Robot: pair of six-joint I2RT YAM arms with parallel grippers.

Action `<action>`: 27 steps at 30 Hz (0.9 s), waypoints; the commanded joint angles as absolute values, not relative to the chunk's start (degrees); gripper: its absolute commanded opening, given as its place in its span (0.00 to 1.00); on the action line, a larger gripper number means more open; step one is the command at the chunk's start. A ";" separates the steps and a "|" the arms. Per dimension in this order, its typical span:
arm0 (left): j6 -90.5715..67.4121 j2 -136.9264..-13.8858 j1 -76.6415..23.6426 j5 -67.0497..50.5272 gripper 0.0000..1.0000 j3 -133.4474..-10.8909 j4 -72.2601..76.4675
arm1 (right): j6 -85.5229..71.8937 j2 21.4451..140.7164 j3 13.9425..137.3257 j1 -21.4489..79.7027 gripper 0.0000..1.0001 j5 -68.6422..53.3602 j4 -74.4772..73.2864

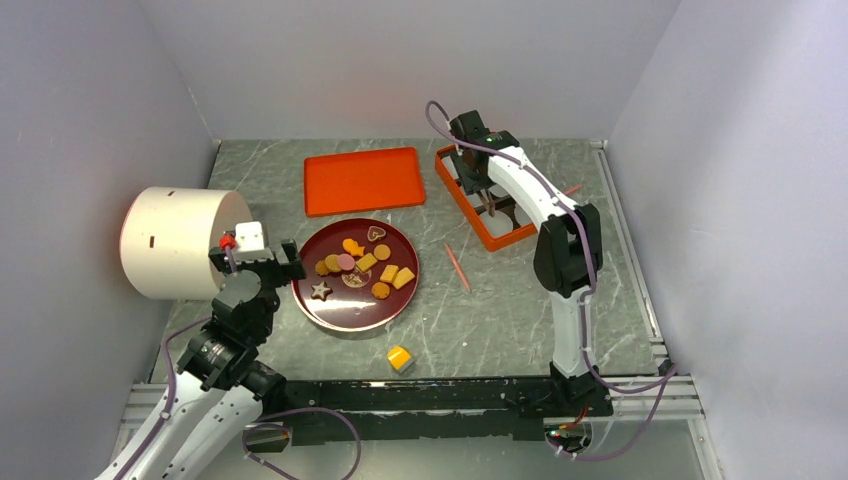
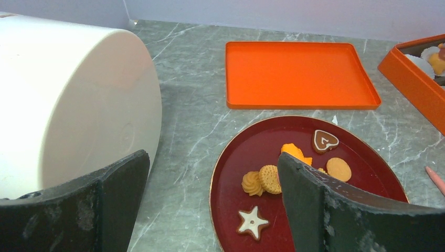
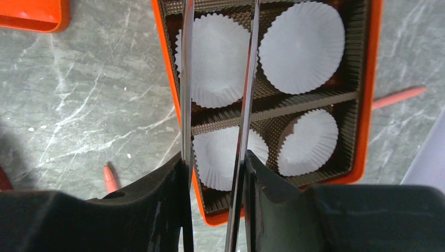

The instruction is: Pack the cookies

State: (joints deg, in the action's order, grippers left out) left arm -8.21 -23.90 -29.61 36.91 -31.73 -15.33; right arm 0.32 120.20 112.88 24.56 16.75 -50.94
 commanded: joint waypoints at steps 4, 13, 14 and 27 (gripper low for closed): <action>-7.38 -24.04 -29.70 37.39 0.96 -31.64 -13.46 | 2.03 123.56 115.84 23.12 0.27 13.35 -46.50; -7.29 -23.92 -29.62 37.59 0.96 -31.64 -13.53 | 2.41 126.46 116.04 21.47 0.27 10.24 -43.75; -7.29 -23.84 -29.62 37.61 0.96 -31.64 -13.53 | 2.45 126.62 116.02 21.38 0.28 9.80 -43.53; -7.29 -23.51 -29.62 37.46 0.96 -31.64 -13.45 | 3.11 126.75 115.80 21.17 0.33 7.56 -43.09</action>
State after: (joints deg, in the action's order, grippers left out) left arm -8.19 -23.83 -29.61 36.95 -31.73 -15.31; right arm 2.13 126.96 113.21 21.37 8.32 -45.76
